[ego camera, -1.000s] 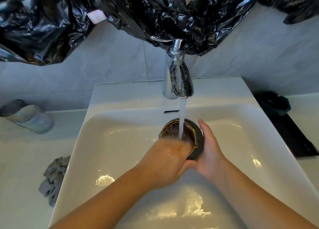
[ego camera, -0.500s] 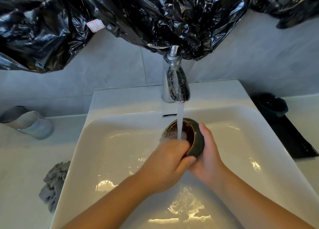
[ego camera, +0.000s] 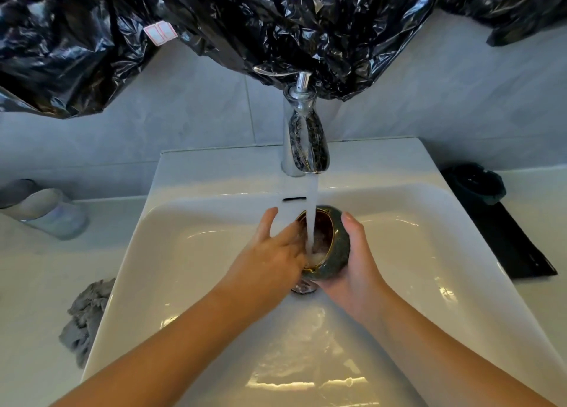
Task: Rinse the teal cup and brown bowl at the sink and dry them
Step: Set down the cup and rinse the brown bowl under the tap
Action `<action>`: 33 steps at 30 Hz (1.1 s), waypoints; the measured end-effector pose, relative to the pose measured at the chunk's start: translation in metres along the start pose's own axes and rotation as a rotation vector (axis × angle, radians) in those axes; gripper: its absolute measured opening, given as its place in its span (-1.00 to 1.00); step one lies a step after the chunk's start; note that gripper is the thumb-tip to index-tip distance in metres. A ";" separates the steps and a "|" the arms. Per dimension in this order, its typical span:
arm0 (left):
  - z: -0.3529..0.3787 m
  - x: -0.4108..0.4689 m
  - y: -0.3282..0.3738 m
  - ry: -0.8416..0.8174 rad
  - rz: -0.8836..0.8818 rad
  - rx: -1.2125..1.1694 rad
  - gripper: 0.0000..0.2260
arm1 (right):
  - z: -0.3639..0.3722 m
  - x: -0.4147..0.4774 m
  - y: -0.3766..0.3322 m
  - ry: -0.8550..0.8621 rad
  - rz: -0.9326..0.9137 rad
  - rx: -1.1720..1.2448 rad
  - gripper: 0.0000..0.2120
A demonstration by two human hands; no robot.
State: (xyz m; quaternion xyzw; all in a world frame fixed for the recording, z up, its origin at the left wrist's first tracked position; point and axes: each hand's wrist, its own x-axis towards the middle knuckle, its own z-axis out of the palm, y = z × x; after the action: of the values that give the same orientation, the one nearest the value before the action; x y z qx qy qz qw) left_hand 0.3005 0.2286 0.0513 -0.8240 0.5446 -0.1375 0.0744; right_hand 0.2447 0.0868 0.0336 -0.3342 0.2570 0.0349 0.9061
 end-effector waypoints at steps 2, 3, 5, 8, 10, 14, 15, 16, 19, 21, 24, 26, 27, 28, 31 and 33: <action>-0.001 -0.001 -0.002 0.037 0.005 -0.099 -0.79 | 0.000 0.000 0.000 -0.011 0.000 0.016 -0.45; -0.002 -0.001 -0.002 0.019 -0.007 -0.211 -0.84 | -0.001 0.000 0.001 -0.029 -0.001 0.018 -0.46; -0.007 -0.003 0.002 -0.036 -0.101 -0.565 -0.95 | 0.001 -0.002 0.002 -0.062 -0.010 0.015 -0.48; -0.015 -0.006 0.008 -0.077 -0.276 -1.085 -0.91 | 0.004 -0.006 0.003 -0.091 -0.017 0.009 -0.37; -0.009 -0.010 0.002 -0.037 -0.167 -0.906 -0.87 | 0.005 -0.008 0.003 -0.100 0.001 -0.003 -0.30; -0.005 -0.015 -0.018 -0.007 0.091 -0.203 -0.63 | 0.007 -0.008 0.007 -0.108 0.074 0.028 -0.39; -0.004 -0.015 -0.021 -0.027 0.100 -0.121 -0.62 | 0.007 -0.007 0.006 -0.104 0.073 0.037 -0.40; -0.003 -0.015 -0.021 -0.066 0.097 -0.049 -0.61 | 0.008 -0.006 0.006 -0.104 0.067 0.044 -0.40; 0.006 -0.017 -0.018 -0.089 0.058 0.047 -0.57 | 0.008 -0.004 0.004 -0.118 0.023 0.023 -0.37; 0.009 -0.015 -0.012 -0.039 0.073 0.022 -0.70 | 0.005 -0.001 0.004 -0.126 0.019 0.020 -0.38; 0.007 -0.013 -0.007 0.061 0.152 -0.125 -0.91 | 0.001 -0.003 0.004 -0.138 0.043 0.035 -0.36; 0.002 -0.010 -0.003 0.099 0.091 -0.336 -0.92 | 0.001 -0.006 0.006 -0.174 0.021 0.019 -0.40; -0.001 -0.009 0.001 0.125 0.016 -0.452 -0.87 | 0.002 -0.007 0.007 -0.188 -0.008 0.018 -0.43; -0.004 -0.006 0.005 0.163 -0.067 -0.560 -0.84 | 0.004 -0.008 0.009 -0.201 -0.032 0.028 -0.43; -0.007 -0.002 0.021 0.143 -0.221 -0.906 -0.84 | 0.005 -0.008 0.010 -0.223 -0.070 0.025 -0.35; -0.006 -0.004 0.021 0.122 -0.176 -0.923 -0.78 | 0.003 -0.007 0.008 -0.198 -0.047 0.021 -0.42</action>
State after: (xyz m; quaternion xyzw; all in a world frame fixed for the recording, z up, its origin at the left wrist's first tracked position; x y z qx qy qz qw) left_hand 0.2791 0.2239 0.0505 -0.8042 0.4805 0.0650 -0.3438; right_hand 0.2378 0.0961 0.0347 -0.3256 0.1586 0.0440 0.9311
